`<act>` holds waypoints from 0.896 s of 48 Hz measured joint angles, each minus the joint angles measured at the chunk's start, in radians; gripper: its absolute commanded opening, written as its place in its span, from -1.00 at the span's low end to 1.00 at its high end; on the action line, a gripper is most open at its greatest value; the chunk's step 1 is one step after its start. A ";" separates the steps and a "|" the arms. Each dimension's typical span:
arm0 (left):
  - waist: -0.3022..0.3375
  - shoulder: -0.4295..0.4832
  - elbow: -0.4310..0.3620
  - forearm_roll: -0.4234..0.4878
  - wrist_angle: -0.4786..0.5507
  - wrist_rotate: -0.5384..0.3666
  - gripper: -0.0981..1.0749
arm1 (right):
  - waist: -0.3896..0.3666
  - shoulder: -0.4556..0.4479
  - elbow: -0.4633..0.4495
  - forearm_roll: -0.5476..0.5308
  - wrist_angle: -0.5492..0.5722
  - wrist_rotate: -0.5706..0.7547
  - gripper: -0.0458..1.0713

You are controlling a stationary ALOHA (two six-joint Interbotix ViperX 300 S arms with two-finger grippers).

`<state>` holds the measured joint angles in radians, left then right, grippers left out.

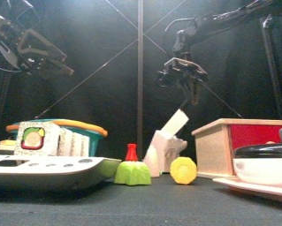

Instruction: Put cleaver back in holder

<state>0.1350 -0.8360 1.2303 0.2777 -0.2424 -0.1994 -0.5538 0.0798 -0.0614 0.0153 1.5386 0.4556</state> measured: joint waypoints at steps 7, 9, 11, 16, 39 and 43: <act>0.000 0.000 0.000 0.000 0.009 0.000 0.75 | -0.003 0.018 -0.035 -0.002 0.028 0.000 -0.32; 0.000 0.003 0.000 0.000 0.009 0.000 0.75 | -0.005 0.023 -0.044 -0.002 0.035 0.000 -0.32; 0.000 0.000 0.000 0.000 0.009 0.000 0.75 | -0.006 0.029 -0.054 -0.002 0.041 -0.002 -0.32; 0.000 0.000 0.000 0.000 0.011 0.000 0.75 | -0.012 0.044 -0.080 -0.002 0.054 0.000 -0.32; 0.000 0.003 0.005 0.000 0.011 0.000 0.75 | -0.014 0.121 -0.175 -0.025 0.066 -0.048 -0.14; 0.000 0.000 0.005 0.000 0.011 0.000 0.75 | -0.014 0.121 -0.181 -0.041 0.066 -0.049 -0.07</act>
<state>0.1350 -0.8360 1.2349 0.2777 -0.2316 -0.1994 -0.5676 0.2010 -0.2424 -0.0261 1.6045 0.4065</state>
